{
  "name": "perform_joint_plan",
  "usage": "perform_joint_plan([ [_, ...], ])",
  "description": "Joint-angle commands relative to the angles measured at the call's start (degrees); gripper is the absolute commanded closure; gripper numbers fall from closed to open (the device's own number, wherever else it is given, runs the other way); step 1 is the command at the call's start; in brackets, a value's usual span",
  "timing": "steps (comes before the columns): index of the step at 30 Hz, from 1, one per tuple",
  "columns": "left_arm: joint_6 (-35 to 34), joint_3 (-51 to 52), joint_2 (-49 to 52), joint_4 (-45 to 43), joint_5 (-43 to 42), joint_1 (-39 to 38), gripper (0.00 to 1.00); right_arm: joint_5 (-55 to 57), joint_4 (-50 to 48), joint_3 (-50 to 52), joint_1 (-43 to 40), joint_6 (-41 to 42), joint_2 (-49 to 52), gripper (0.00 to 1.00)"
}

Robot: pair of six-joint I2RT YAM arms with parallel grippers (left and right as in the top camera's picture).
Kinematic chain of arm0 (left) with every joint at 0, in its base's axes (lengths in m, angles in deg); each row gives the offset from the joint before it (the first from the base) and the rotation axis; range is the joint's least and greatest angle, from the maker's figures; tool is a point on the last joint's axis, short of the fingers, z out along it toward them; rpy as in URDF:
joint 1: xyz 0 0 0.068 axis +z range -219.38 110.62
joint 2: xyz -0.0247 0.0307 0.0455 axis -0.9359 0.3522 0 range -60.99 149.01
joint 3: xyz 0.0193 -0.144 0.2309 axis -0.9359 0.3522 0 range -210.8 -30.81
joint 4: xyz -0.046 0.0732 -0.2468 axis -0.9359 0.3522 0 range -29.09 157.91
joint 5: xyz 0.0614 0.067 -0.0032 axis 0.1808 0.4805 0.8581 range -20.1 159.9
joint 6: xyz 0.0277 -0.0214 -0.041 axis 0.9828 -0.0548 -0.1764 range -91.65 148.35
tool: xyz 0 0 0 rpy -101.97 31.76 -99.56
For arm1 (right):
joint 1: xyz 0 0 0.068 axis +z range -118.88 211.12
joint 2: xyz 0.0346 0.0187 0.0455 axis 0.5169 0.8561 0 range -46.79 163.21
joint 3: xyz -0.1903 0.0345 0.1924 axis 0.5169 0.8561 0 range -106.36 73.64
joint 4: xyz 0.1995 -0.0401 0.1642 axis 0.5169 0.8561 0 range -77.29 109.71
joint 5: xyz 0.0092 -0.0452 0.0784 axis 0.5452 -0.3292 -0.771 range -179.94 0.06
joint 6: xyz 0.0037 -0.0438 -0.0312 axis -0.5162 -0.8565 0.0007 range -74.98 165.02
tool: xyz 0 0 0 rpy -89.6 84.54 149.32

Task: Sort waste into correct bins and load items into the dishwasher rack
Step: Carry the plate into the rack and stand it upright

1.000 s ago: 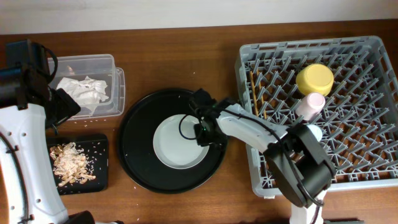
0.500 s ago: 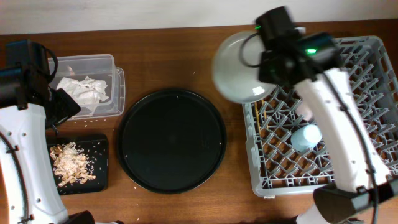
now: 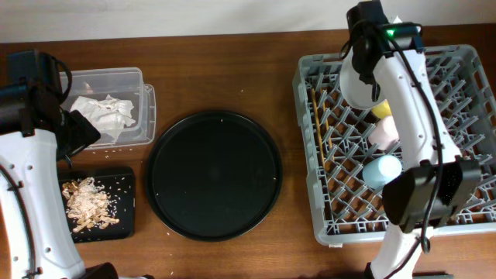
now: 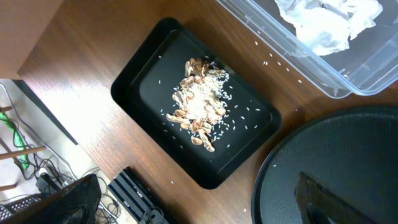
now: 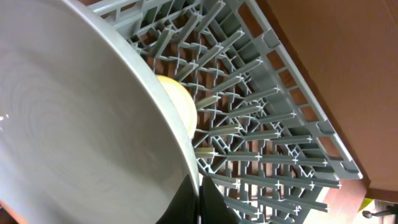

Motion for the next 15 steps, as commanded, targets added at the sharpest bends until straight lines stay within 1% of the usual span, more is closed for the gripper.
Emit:
perform_joint_plan([
  [1,0.72,-0.20,-0.13,0.07,0.42,0.13,0.01,2.05,-0.37,-0.17,2.29,0.96,1.95,0.96],
  [6,0.72,-0.20,-0.13,0.07,0.42,0.13,0.01,3.65,-0.37,-0.09,4.35,0.92,4.09,0.96],
  [9,0.72,-0.20,-0.13,0.07,0.44,0.13,0.01,2.25,2.69,-0.13,6.91,0.92,2.51,0.96],
  [10,0.72,-0.20,-0.13,0.07,0.42,0.13,0.01,0.85,3.04,-0.24,8.02,0.92,0.76,0.91],
  [11,0.72,-0.20,-0.13,0.07,0.42,0.13,0.01,-1.22,3.32,-0.26,9.44,0.24,-1.99,0.85],
  [12,0.72,-0.20,-0.13,0.07,0.42,0.13,0.01,-2.29,3.74,-0.26,10.23,0.24,-3.87,0.63],
  [13,0.72,-0.20,-0.13,0.07,0.42,0.13,0.01,-5.84,5.09,-0.26,11.67,0.28,-9.40,0.31],
  [14,0.72,-0.20,-0.13,0.07,0.42,0.13,0.01,-9.07,6.14,-0.26,12.20,0.26,-13.51,0.27],
  [15,0.72,-0.20,-0.13,0.07,0.42,0.13,0.01,-15.04,8.17,-0.26,12.52,0.28,-20.04,0.21],
])
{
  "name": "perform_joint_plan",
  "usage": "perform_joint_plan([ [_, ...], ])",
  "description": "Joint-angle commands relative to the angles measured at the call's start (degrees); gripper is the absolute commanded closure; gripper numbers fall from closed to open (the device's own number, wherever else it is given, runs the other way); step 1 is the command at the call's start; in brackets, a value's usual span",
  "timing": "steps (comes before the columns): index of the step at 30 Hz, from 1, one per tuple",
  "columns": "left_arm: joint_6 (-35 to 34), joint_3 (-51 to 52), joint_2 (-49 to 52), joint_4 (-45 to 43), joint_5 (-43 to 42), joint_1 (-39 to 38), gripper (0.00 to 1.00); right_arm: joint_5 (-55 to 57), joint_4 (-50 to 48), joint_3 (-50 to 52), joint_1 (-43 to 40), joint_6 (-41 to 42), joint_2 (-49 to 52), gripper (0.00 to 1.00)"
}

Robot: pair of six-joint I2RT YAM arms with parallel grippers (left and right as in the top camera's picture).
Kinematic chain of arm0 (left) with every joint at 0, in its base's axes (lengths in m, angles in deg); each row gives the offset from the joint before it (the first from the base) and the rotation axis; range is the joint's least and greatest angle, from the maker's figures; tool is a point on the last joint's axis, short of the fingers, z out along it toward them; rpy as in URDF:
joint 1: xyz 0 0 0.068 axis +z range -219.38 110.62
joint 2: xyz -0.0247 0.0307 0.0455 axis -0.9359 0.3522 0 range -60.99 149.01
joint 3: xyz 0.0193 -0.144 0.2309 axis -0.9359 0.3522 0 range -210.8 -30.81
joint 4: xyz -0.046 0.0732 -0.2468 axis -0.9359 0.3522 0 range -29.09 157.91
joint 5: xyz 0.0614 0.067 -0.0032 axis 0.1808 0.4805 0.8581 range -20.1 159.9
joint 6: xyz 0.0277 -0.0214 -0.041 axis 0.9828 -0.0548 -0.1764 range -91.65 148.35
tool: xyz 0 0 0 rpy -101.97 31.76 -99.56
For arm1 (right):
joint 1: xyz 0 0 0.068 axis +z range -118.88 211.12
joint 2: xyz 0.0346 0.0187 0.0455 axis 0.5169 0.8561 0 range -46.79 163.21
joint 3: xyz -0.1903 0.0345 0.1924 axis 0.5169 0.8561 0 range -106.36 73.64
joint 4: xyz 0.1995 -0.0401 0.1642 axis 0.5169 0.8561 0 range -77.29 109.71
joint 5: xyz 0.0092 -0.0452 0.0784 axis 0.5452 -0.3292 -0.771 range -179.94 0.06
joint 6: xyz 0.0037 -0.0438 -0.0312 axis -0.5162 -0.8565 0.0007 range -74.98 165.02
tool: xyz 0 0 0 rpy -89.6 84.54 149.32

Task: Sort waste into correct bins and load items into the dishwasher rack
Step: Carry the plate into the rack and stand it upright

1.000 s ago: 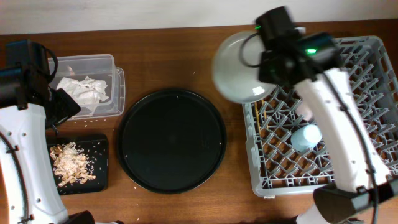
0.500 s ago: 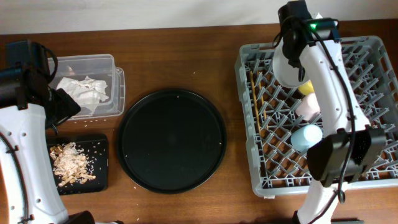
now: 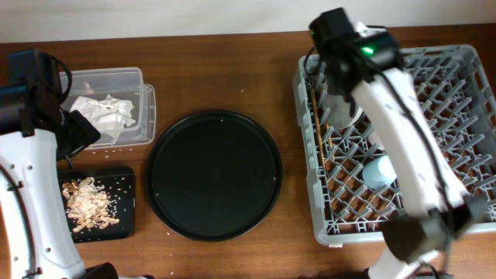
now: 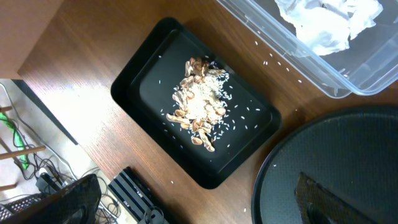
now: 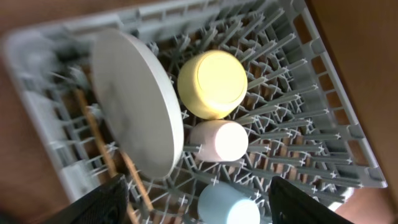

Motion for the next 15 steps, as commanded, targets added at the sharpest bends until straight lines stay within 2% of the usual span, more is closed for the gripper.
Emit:
perform_joint_plan([
  [1,0.72,-0.20,-0.13,0.02,0.42,0.13,0.01,-12.11,3.63,-0.39,0.63,0.42,-13.00,0.20],
  [2,0.72,-0.20,-0.13,0.02,0.42,0.13,0.01,-15.32,5.03,-0.39,0.63,0.35,-16.79,0.16],
  [3,0.72,-0.20,-0.13,0.02,0.42,0.13,0.01,-20.44,7.08,-0.37,0.66,-3.72,-21.11,0.15],
  [5,0.72,-0.20,-0.13,0.02,0.42,0.13,0.01,-24.04,13.14,0.31,1.68,-4.42,-26.64,0.16],
  [8,0.72,-0.20,-0.13,0.02,0.42,0.13,0.01,-24.92,12.50,10.99,8.85,-3.85,-36.92,0.15],
  [9,0.72,-0.20,-0.13,0.02,0.42,0.13,0.01,-25.00,12.50,14.75,9.49,-2.32,-39.12,0.01],
  [11,0.72,-0.20,-0.13,0.02,0.42,0.13,0.01,-25.79,13.11,18.18,9.49,-2.36,-39.82,0.01],
  [15,0.72,-0.20,-0.13,0.02,0.42,0.13,0.01,-25.79,13.11,18.18,9.49,-2.36,-35.63,0.01],
])
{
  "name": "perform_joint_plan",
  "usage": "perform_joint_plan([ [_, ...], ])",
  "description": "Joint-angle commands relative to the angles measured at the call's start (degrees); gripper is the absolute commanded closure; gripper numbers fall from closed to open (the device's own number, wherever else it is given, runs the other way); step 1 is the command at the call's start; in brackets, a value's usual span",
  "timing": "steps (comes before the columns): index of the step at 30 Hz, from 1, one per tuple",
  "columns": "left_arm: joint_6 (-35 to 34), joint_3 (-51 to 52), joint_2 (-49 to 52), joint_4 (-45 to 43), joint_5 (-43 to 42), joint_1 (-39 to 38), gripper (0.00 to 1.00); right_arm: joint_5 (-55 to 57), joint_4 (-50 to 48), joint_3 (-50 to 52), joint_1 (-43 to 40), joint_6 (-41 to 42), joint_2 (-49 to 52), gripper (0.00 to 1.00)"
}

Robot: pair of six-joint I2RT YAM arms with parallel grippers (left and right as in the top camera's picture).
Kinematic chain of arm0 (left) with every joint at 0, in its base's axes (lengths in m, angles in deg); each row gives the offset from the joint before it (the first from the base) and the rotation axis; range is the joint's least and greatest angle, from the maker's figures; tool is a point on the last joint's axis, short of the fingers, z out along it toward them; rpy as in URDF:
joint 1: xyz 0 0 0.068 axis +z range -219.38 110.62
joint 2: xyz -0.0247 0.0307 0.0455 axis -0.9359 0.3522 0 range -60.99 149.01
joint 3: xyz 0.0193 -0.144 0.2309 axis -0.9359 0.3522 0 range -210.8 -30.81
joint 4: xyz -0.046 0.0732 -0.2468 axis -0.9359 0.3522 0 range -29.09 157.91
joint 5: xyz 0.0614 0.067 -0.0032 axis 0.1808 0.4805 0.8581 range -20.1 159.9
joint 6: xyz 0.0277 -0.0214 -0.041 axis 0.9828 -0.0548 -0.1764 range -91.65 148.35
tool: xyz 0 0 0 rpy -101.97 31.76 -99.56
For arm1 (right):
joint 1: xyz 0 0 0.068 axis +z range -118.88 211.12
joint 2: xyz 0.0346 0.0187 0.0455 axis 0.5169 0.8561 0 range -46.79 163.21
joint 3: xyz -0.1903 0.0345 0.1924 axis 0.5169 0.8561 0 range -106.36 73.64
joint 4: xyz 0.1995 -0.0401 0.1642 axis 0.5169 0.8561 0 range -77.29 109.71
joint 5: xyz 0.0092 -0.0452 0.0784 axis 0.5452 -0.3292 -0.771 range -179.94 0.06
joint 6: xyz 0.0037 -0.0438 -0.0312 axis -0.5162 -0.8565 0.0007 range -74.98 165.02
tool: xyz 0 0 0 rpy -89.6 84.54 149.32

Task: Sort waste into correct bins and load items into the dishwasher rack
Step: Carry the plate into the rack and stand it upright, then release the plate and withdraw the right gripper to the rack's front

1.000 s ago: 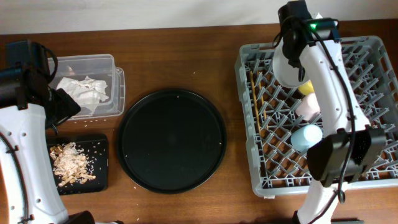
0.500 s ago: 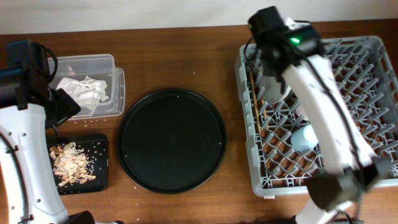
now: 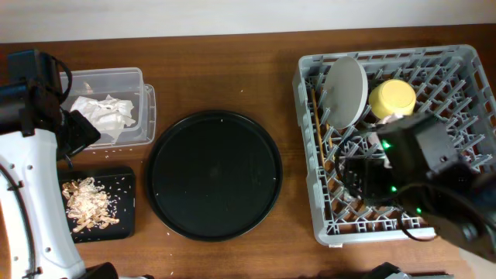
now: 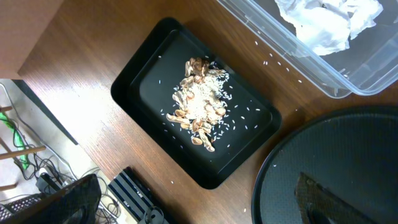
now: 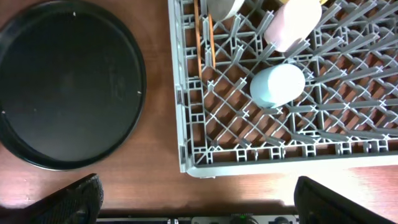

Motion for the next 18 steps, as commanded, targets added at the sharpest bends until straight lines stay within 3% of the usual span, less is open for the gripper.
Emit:
perform_joint_plan([
  [1,0.72,-0.20,-0.17,0.07,0.39,0.13,0.01,-0.28,0.35,0.26,0.52,0.48,3.15,0.01],
  [4,0.72,-0.20,-0.17,0.07,0.39,0.13,0.01,-0.28,0.00,0.46,0.55,0.48,7.26,0.01],
  [7,0.72,-0.20,-0.17,0.07,0.39,0.13,0.01,-0.28,-0.26,0.59,-1.01,0.48,5.05,0.02],
  [11,0.72,-0.20,-0.17,0.07,0.39,0.13,0.01,0.20,-0.33,0.66,-11.45,0.04,-4.44,0.01],
  [12,0.72,-0.20,-0.17,0.07,0.39,0.13,0.01,-2.71,-5.42,3.32,-15.80,-0.70,-11.34,0.01],
  [13,0.72,-0.20,-0.17,0.07,0.39,0.13,0.01,-4.68,-8.31,7.17,-17.64,-2.69,-16.48,0.01],
  [18,0.72,-0.20,-0.17,0.07,0.39,0.13,0.01,-19.96,-41.86,52.02,-26.47,-18.88,-57.00,0.01],
])
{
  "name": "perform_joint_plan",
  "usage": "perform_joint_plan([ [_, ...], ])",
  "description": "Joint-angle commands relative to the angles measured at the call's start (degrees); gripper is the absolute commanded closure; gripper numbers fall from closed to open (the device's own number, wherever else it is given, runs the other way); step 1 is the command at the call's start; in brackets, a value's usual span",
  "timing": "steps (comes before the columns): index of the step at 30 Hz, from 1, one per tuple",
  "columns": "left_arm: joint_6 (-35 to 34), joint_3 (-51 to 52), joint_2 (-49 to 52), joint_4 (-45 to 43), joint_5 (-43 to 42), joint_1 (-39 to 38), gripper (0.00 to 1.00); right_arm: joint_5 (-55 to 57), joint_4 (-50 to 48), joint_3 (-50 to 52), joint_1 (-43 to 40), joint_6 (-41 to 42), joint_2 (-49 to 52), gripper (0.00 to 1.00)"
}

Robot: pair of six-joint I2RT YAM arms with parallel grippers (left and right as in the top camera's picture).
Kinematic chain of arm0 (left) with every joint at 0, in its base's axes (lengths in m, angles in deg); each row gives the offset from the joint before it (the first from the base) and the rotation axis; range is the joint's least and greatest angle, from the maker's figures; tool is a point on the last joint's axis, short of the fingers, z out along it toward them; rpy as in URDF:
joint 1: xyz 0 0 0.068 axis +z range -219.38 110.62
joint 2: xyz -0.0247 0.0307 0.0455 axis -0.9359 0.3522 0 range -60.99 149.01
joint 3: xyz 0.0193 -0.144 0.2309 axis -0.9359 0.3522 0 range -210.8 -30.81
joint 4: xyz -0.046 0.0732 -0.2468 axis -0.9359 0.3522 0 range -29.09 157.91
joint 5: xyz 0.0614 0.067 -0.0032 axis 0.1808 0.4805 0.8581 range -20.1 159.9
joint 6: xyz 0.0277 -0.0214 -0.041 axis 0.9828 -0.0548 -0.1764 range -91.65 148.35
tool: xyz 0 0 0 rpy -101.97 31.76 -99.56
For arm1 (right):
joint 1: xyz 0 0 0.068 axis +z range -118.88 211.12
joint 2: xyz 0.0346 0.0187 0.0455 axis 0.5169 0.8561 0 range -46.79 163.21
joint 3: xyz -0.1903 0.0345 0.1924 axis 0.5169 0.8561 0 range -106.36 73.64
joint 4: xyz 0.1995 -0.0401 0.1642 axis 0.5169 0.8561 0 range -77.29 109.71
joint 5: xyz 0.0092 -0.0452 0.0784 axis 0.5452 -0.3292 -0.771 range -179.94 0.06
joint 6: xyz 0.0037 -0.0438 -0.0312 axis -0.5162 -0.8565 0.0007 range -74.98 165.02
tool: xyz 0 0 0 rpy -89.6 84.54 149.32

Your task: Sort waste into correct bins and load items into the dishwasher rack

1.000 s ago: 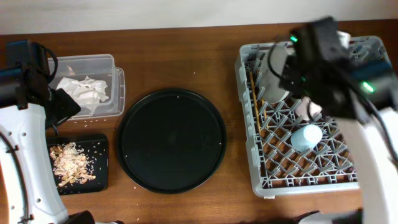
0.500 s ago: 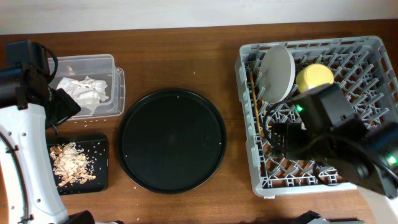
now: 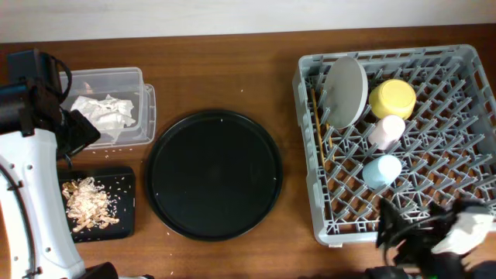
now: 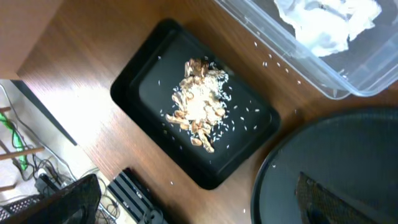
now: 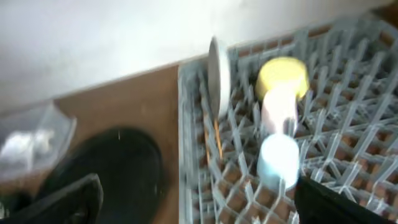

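The grey dishwasher rack (image 3: 308,163) stands at the right. In it a pale plate (image 3: 346,91) stands on edge, with a yellow cup (image 3: 392,98), a pink cup (image 3: 386,132) and a light blue cup (image 3: 381,171) beside it and chopsticks (image 3: 318,128) along its left side. My right gripper (image 5: 199,208) is open and empty, low at the table's front right (image 3: 411,232), looking across the rack (image 5: 193,143). My left gripper (image 4: 193,205) is open and empty, high over the black bin of food scraps (image 4: 196,112).
A round black tray (image 3: 214,174) lies mid-table. A clear bin (image 3: 139,85) holding crumpled paper (image 3: 102,112) sits at the back left, with the black scrap bin (image 3: 128,213) in front of it. Cables and a dark box show beyond the table's left edge (image 4: 130,193).
My right arm has drawn back from over the rack's front half to the front right corner of the table. The left arm and all objects are unchanged.
My right gripper was low in the rack's back left, right against the plate. Then it was open above the plate, which stood on edge in the rack. It was later over the rack's front, and is now off at the table's front right.
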Motion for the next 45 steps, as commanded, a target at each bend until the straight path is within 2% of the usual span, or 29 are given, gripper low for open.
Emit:
perform_joint_plan([
  [1,0.72,-0.15,-0.20,0.11,0.44,0.13,0.01,-7.26,-15.37,19.19,-1.29,-6.62,-11.43,0.01],
  [4,0.72,-0.15,-0.20,0.11,0.44,0.13,0.01,-13.81,-38.51,39.28,-1.27,-6.16,-17.55,0.01],
  [6,0.72,-0.15,-0.20,0.11,0.46,0.13,0.01,-13.99,-55.43,50.42,-1.27,-0.92,-17.97,0.01],
  [8,0.72,-0.15,-0.20,0.11,0.44,0.13,0.01,-13.27,-66.47,56.63,-1.27,-0.76,-17.97,0.01],
  [10,0.72,-0.15,-0.20,0.11,0.44,0.13,0.01,-6.36,-71.30,60.11,-0.68,-0.74,-17.99,0.01],
  [11,0.72,-0.15,-0.20,0.11,0.44,0.13,0.01,-0.24,-70.36,60.08,0.68,-0.79,-17.99,0.01],
  [13,0.72,-0.15,-0.20,0.11,0.44,0.13,0.01,4.83,-68.43,60.08,1.20,-0.81,-17.99,0.01],
  [16,0.72,-0.15,-0.20,0.11,0.44,0.13,0.01,5.11,-60.00,60.08,-0.48,-3.19,-17.99,0.01],
  [20,0.72,-0.15,-0.20,0.11,0.44,0.13,0.01,5.14,-59.95,60.08,-4.02,-9.01,-17.99,0.01],
  [23,0.72,-0.15,-0.20,0.11,0.44,0.13,0.01,4.26,-59.93,60.08,-4.00,-17.40,-17.99,0.01],
  [43,0.96,-0.15,-0.46,0.11,0.96,0.13,0.01,4.46,-59.95,60.08,-3.96,-17.57,-17.94,0.01],
  [45,0.98,-0.13,-1.70,0.13,-1.62,0.11,0.01,4.48,-59.95,60.08,-3.96,-17.57,-17.94,0.01],
])
